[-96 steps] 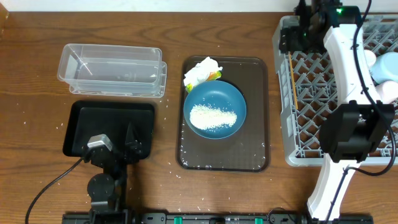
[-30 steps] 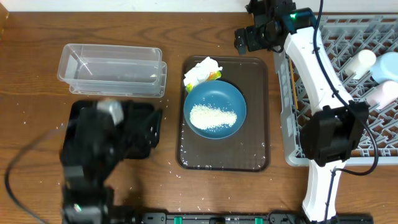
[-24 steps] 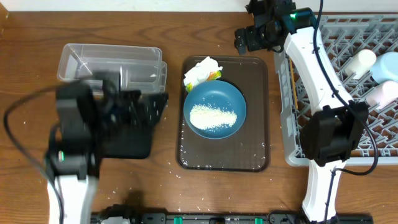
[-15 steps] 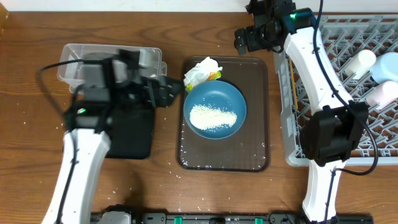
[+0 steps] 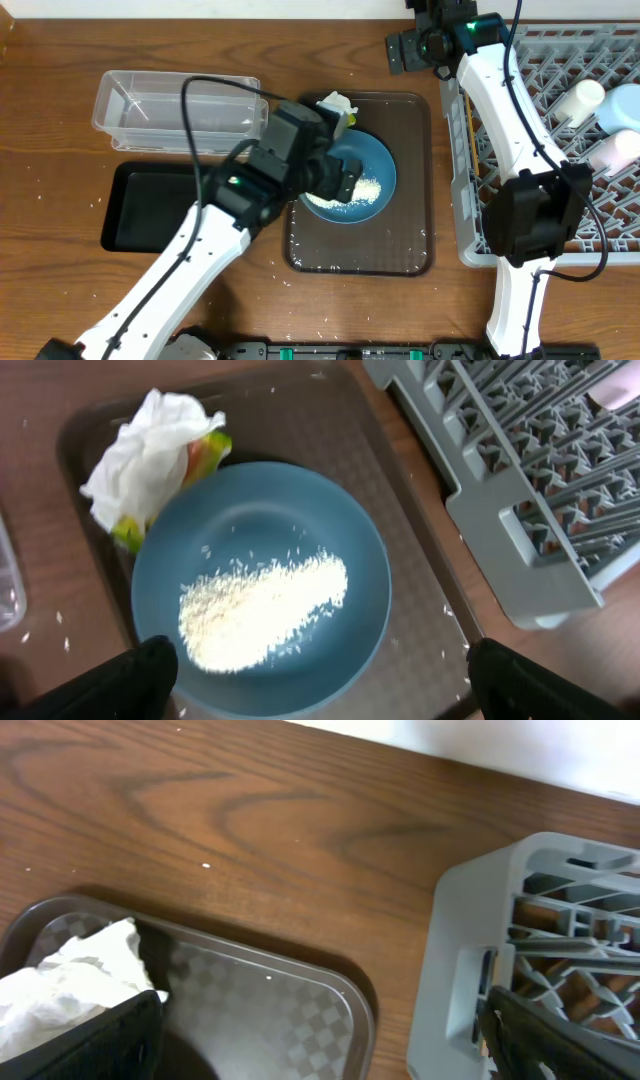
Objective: Sort waste into correct bins and load items into the dishwasher rack
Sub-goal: 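Reach the left gripper toward the blue plate of rice, then grasp the blue plate's rim with the left gripper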
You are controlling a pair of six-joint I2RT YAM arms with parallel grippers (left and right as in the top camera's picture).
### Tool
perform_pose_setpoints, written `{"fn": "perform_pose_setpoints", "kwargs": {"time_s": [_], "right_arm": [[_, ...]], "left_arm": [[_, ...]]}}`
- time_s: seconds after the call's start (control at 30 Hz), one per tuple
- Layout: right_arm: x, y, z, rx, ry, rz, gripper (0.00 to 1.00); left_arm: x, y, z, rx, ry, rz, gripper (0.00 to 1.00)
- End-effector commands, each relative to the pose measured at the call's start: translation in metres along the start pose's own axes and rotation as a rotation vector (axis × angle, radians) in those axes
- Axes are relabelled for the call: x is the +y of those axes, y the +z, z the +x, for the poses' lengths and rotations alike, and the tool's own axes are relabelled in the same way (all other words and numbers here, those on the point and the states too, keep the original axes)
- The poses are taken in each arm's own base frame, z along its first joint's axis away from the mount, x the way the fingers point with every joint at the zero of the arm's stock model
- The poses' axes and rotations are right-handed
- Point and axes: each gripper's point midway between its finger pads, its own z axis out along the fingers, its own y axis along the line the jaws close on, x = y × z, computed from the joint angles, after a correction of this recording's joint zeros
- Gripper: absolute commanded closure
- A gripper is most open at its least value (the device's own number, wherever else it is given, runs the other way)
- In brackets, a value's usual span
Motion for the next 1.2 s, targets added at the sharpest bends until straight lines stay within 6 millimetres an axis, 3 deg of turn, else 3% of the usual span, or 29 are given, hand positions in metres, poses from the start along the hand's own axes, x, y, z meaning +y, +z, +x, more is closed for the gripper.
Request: {"fn": "perform_pose_setpoints", "kwargs": {"time_s": [0.0,0.07,0.13,0.17,0.23,0.33,0.47,0.6,0.7,0.97,1.17], "right_arm": [[-0.008,0.004,0.003,0.009,-0.001,0.036,0.01],[0.001,0.004,0.007,0.026,0.046,-0.019,0.01],[0.020,0.000,0.031,0.129,0.091,-0.125,0.01],[0.022,-0.002,0.043,0.182,0.095,-0.134,0.01],[0.014,-0.001,0.045,0.186,0.094,-0.090,0.01],[-0.028,-0.007,0.040,0.156,0.181,0.107,0.01],[-0.112,-0.048,0.028,0.041,0.410,0.413,0.01],[-0.169,-0.085,0.028,-0.023,0.571,0.449,0.01],[-0.205,-0.102,0.043,-0.011,0.647,0.463,0.01],[-0.267,-0.115,0.074,0.011,0.776,0.494,0.01],[-0.287,-0.123,0.084,0.010,0.814,0.521,0.01]], "left_arm": [[-0.006,0.011,-0.005,-0.003,0.038,-0.021,0.04],[-0.011,0.020,-0.001,0.014,0.049,-0.014,0.04],[-0.016,0.030,0.004,0.039,0.056,-0.003,0.04],[-0.018,0.035,0.008,0.054,0.060,0.003,0.04],[-0.020,0.042,0.013,0.077,0.065,0.004,0.04],[-0.021,0.051,0.018,0.096,0.070,0.005,0.04],[-0.021,0.058,0.018,0.099,0.069,0.006,0.04],[-0.019,0.066,0.021,0.114,0.068,0.002,0.04],[-0.018,0.076,0.022,0.119,0.068,0.001,0.04],[-0.017,0.093,0.018,0.102,0.069,0.005,0.07],[-0.016,0.094,0.008,0.060,0.098,-0.090,0.07]]}}
